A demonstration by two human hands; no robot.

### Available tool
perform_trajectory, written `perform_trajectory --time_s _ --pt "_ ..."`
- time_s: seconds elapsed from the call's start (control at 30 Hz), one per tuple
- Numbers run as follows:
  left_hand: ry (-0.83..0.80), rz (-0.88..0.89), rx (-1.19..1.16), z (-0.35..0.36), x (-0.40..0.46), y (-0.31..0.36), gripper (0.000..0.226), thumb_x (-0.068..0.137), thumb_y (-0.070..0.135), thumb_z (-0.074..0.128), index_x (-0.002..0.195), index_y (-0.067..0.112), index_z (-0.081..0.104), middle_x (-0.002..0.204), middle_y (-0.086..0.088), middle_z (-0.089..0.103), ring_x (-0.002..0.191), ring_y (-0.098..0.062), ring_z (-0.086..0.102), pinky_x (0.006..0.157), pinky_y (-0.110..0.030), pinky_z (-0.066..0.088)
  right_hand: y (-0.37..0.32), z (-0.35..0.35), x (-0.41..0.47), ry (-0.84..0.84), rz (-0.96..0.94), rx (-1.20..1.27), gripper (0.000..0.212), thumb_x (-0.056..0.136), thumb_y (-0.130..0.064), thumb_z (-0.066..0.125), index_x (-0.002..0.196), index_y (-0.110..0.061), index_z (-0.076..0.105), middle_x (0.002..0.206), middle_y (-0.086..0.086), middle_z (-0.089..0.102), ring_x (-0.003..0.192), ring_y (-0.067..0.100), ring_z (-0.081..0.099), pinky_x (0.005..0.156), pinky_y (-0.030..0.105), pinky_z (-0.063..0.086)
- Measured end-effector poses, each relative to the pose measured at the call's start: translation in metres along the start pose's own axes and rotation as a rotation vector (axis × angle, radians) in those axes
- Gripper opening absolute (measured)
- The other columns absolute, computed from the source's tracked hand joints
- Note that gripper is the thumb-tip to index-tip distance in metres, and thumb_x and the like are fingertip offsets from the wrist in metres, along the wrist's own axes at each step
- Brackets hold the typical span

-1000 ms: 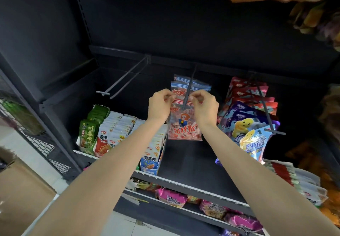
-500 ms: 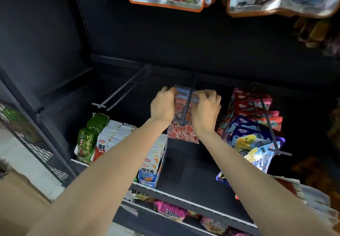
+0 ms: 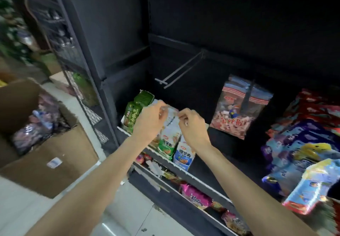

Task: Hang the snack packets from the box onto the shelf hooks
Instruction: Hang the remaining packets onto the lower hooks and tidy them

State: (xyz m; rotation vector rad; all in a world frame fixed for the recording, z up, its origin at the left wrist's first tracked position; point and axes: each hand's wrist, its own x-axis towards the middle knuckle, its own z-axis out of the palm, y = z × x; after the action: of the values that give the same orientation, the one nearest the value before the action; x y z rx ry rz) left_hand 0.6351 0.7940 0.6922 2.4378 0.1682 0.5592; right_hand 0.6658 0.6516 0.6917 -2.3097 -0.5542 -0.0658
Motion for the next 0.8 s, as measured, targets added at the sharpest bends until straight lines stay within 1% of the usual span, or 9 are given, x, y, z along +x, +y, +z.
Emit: perform_trajectory --time_s 0.07,0.17,0.3,0.4,0.43,0.5,0.6,0.7,0.8 --pt "0.041 -0.086 -0.008 -0.029 -0.009 -0.042 0.014 0.092 0.017 0.055 0.104 0.014 0.061 0.084 -0.007 0.069 0.077 -0.026 0.066 0.072 -0.042 0.053 -0.034 0.033 0.013 -0.061 -0.057 0.02 0.024 0.092 -0.003 0.046 0.108 -0.008 0.062 0.107 0.009 0.059 0.095 0.021 0.058 0.081 0.025 0.043" --pt "0.083 -0.211 -0.037 -0.077 -0.017 -0.108 0.012 0.092 0.015 0.054 0.103 0.014 0.061 0.084 -0.006 0.07 0.078 -0.023 0.066 0.073 -0.043 0.054 -0.093 0.092 0.032 -0.151 -0.145 0.07 0.021 0.09 -0.006 0.048 0.103 -0.01 0.064 0.105 0.008 0.063 0.098 0.022 0.059 0.088 0.036 0.045" --pt "0.155 -0.395 -0.127 -0.143 -0.02 -0.206 0.015 0.093 0.009 0.049 0.099 0.017 0.061 0.083 -0.008 0.07 0.077 -0.023 0.066 0.072 -0.041 0.055 -0.174 0.177 0.058 -0.271 -0.268 0.092 0.024 0.089 -0.003 0.048 0.105 -0.009 0.064 0.106 0.01 0.062 0.099 0.023 0.059 0.089 0.033 0.044" --pt "0.149 -0.486 -0.071 -0.191 -0.019 -0.273 0.013 0.093 0.011 0.049 0.095 0.019 0.059 0.084 -0.004 0.069 0.08 -0.022 0.064 0.074 -0.034 0.051 -0.228 0.24 0.075 -0.355 -0.285 0.073 0.027 0.089 -0.003 0.046 0.108 -0.01 0.064 0.11 0.01 0.059 0.104 0.025 0.057 0.092 0.036 0.043" --pt "0.135 -0.542 -0.031 -0.203 -0.02 -0.293 0.011 0.092 0.012 0.051 0.097 0.016 0.059 0.089 -0.007 0.069 0.083 -0.024 0.063 0.074 -0.031 0.048 -0.243 0.261 0.081 -0.399 -0.291 0.068 0.028 0.089 -0.003 0.046 0.11 -0.008 0.063 0.112 0.011 0.059 0.106 0.026 0.055 0.093 0.036 0.041" --pt "0.078 -0.663 0.056 -0.223 -0.019 -0.332 0.017 0.09 0.013 0.052 0.104 0.011 0.061 0.099 -0.015 0.068 0.094 -0.031 0.061 0.079 -0.034 0.044 -0.266 0.301 0.094 -0.479 -0.274 0.042 0.028 0.089 -0.003 0.047 0.113 -0.004 0.061 0.115 0.015 0.058 0.11 0.028 0.053 0.094 0.032 0.037" --pt "-0.075 -0.728 0.142 -0.24 -0.013 -0.38 0.027 0.09 0.012 0.051 0.115 0.004 0.056 0.114 -0.02 0.063 0.109 -0.035 0.057 0.086 -0.036 0.041 -0.286 0.355 0.115 -0.577 -0.23 -0.055 0.029 0.09 -0.006 0.049 0.119 -0.003 0.055 0.122 0.017 0.052 0.118 0.031 0.047 0.095 0.033 0.034" --pt "-0.185 -0.83 0.184 -0.247 -0.001 -0.412 0.035 0.094 0.011 0.046 0.125 -0.005 0.046 0.125 -0.025 0.054 0.116 -0.038 0.051 0.09 -0.035 0.038 -0.295 0.398 0.136 -0.679 -0.235 -0.146 0.053 0.092 -0.006 0.049 0.142 -0.004 0.032 0.148 0.014 0.028 0.137 0.03 0.027 0.111 0.036 0.025" --pt "-0.299 -0.823 0.267 -0.247 0.016 -0.449 0.045 0.091 0.013 0.047 0.132 -0.004 0.039 0.134 -0.022 0.047 0.124 -0.035 0.045 0.098 -0.035 0.035 -0.302 0.435 0.165 -0.715 -0.252 -0.201 0.064 0.093 -0.006 0.048 0.149 -0.009 0.019 0.158 0.01 0.01 0.145 0.029 0.011 0.117 0.043 0.02"
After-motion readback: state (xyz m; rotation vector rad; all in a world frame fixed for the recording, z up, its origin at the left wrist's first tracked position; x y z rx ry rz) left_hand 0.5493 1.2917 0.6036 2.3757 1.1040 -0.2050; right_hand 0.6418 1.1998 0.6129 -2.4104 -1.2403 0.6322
